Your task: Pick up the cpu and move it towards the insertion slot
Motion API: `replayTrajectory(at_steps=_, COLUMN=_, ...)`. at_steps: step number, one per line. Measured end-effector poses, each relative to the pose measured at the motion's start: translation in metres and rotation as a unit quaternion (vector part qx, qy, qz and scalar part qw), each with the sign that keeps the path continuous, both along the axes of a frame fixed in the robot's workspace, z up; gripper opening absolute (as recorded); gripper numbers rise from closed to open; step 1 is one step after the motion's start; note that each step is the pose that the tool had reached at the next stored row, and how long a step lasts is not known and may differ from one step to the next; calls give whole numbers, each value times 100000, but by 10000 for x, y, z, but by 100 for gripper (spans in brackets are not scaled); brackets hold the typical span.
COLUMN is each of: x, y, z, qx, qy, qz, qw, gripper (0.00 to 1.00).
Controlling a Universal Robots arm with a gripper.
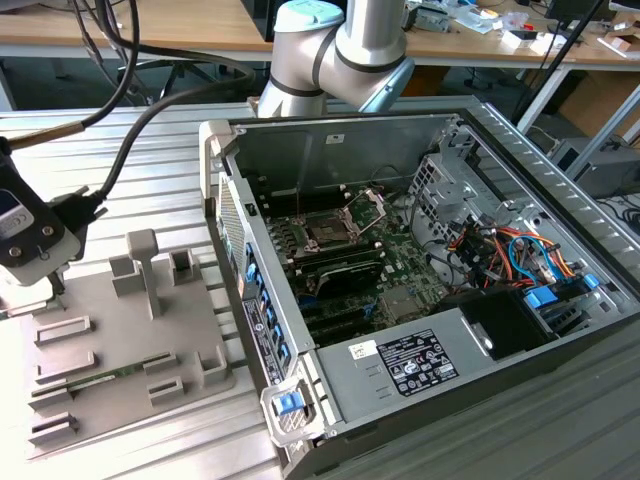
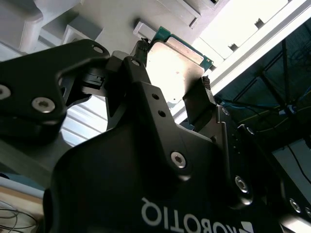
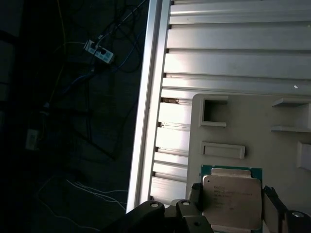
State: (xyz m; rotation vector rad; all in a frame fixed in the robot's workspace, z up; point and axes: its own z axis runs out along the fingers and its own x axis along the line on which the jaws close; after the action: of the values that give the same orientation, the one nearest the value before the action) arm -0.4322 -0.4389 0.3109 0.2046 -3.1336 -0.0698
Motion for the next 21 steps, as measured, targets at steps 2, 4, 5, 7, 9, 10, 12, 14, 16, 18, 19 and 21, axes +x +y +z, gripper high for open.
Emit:
replayTrajectory(at_steps=2, x=0, y=0, z=3, qx=2, qy=-3, qz=-1, qw=100000, gripper=55)
replayTrajectory(at_steps=4, x=0, y=0, z=8, qx=2, qy=-2, qz=-1, qw=100000, gripper=55)
replayTrajectory(at_steps=5, x=0, y=0, z=10, qx=1, qy=0, qz=2, qw=100000, gripper=55)
replayTrajectory(at_steps=7, x=0, y=0, z=16, qx=1, qy=-1, qz=0, qw=100000, gripper=55)
replayTrajectory(at_steps=9, x=0, y=0, z=21, qx=4, qy=-2, qz=-1, qw=100000, gripper=55)
replayTrajectory(at_steps=10, x=0, y=0, z=22, qx=3, qy=-2, qz=-2, qw=100000, gripper=55)
replayTrajectory(at_steps=12, x=0, y=0, z=28, qx=2, qy=0, qz=0, qw=100000, gripper=55)
replayTrajectory(at_steps=14, x=0, y=0, z=34, qx=0, qy=-1, qz=0, qw=100000, gripper=55)
replayTrajectory(at_steps=16, x=0, y=0, z=40, qx=3, qy=0, qz=-1, qw=100000, gripper=55)
replayTrajectory(at_steps=18, x=0, y=0, z=43, qx=0, qy=-4, qz=2, qw=100000, gripper=55)
replayTrajectory(at_steps=19, x=0, y=0, z=46, qx=2, qy=-1, qz=0, qw=100000, gripper=55)
replayTrajectory(at_steps=21, x=0, y=0, z=52, qx=1, qy=3, qz=-1, qw=100000, gripper=55)
